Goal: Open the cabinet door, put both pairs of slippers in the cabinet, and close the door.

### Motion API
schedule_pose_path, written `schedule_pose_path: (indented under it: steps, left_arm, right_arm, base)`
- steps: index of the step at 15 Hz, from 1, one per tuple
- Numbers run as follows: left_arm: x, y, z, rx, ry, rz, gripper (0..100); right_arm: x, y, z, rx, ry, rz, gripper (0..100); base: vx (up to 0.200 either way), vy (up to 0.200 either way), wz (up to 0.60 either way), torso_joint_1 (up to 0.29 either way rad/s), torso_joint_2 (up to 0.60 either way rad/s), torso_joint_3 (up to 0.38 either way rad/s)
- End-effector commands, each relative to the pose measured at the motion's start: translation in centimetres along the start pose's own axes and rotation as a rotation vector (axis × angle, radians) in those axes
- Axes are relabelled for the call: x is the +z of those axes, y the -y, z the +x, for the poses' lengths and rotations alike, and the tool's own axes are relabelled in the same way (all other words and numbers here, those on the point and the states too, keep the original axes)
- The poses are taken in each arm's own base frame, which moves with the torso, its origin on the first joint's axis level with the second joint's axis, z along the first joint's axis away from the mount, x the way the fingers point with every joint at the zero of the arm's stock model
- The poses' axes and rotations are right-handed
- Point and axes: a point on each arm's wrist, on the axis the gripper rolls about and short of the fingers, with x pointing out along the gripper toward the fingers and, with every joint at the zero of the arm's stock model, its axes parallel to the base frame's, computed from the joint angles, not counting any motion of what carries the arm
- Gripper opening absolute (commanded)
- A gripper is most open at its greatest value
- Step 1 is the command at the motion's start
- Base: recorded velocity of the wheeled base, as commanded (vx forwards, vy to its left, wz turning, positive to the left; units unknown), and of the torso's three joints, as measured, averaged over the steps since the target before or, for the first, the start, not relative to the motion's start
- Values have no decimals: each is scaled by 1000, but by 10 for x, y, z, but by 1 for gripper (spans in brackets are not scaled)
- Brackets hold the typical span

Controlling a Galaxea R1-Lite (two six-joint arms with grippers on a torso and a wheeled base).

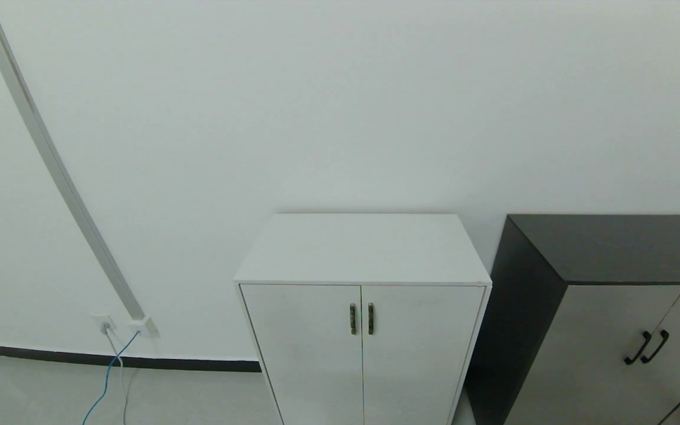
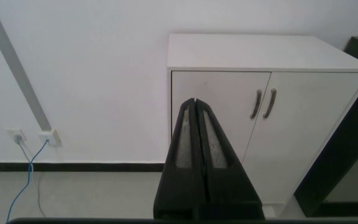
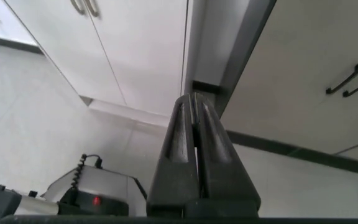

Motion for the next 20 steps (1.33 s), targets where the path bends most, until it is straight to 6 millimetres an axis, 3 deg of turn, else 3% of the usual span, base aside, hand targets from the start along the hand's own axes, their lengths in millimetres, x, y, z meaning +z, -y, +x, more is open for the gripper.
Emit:
schedule_pose_path:
  steps: [1, 8, 13, 16, 20]
  left_arm:
    - [0, 0, 0, 1, -1, -1, 0]
    - [0, 0, 0, 3, -1, -4, 0]
    - [0, 0, 0, 1, -1, -4, 0]
    - [0, 0, 0, 1, -1, -4, 0]
    - [0, 0, 0, 12, -1, -2, 0]
  right_arm:
    - [-2, 0, -7, 1, 78, -3, 0]
    - [-7, -1, -17, 77, 190, -28, 0]
    - [-11, -3, -27, -199, 273, 35, 0]
    - [-16, -5, -33, -202, 383, 36, 0]
    - [-21, -6, -30, -163, 385, 106, 0]
  base:
    - [0, 0, 0, 0, 0, 0]
    - [0, 0, 0, 0, 0, 0]
    - [0, 0, 0, 0, 0, 0]
    - [0, 0, 0, 0, 0, 0]
    - [0, 0, 0, 0, 0, 0]
